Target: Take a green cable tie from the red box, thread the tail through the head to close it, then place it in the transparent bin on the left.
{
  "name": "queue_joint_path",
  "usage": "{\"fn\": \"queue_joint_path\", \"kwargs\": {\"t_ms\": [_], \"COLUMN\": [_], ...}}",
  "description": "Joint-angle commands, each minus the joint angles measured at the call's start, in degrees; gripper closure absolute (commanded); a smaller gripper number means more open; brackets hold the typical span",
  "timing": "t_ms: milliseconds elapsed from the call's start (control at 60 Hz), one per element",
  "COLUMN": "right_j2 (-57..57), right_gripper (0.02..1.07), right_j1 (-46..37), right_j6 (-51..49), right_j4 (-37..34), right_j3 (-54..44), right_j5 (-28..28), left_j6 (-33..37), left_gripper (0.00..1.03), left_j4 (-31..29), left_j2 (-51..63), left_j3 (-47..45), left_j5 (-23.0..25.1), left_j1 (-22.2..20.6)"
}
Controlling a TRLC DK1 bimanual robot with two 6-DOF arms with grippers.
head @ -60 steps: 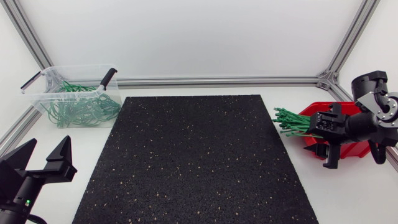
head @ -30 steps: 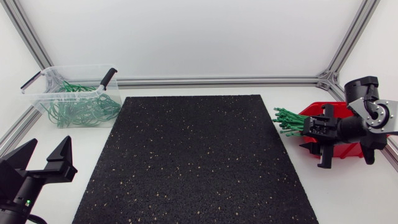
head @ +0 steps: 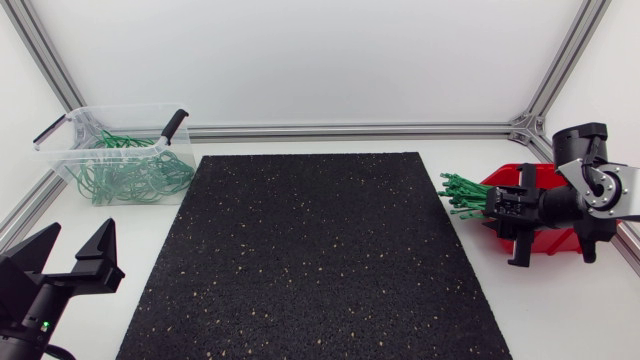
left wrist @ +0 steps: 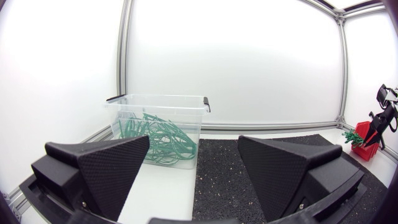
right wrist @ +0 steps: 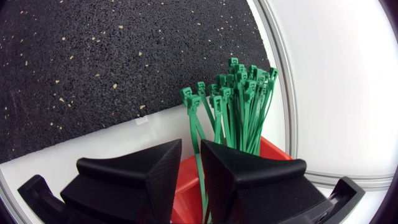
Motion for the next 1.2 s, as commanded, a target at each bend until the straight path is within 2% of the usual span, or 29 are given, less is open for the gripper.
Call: {"fn": "queue_joint_path", "kwargs": {"t_ms": [0, 117, 283, 500, 717, 917, 1050, 1183], "right_j2": [1.1, 0.6, 0.5, -2.5, -8.4, -12.9, -14.6, -19.9], "right_gripper": [0.86, 0.9, 1.01, 1.01, 1.01, 1.01, 1.01, 1.01], "right_j1": [0.4, 0.4, 0.5, 0.5, 1.0, 1.1, 3.1, 5.9], "right_j6": [-1.7, -1.8, -2.9, -3.0, -3.1, 0.4, 4.1, 5.3], "right_j4": [1.0, 2.0, 4.5, 4.8, -2.0, -9.0, -19.5, -26.4], "right_j3": [-1.8, -2.5, -3.6, -4.7, -4.1, -0.5, 4.6, 7.5], "right_j5": [0.4, 0.7, 1.3, 1.2, 0.4, -3.2, -3.9, -7.8], "left_j6": [-0.9, -1.0, -1.0, -1.0, -1.0, -1.0, -1.0, -1.0], "left_gripper": [0.04, 0.04, 0.04, 0.04, 0.04, 0.04, 0.04, 0.04], "left_j4": [-1.7, -1.7, -1.8, -2.0, -2.0, -2.0, -2.0, -2.0], "left_j2": [0.6, 0.6, 0.6, 0.6, 0.6, 0.6, 0.5, 0.3], "left_j3": [-2.1, -2.1, -2.1, -2.1, -2.1, -2.1, -2.1, -2.1], "left_j5": [0.3, 0.5, 0.5, 0.9, 1.1, 1.4, 1.4, 1.4], "left_j1": [0.5, 0.8, 0.8, 1.4, 1.7, 1.6, 1.9, 2.1]}}
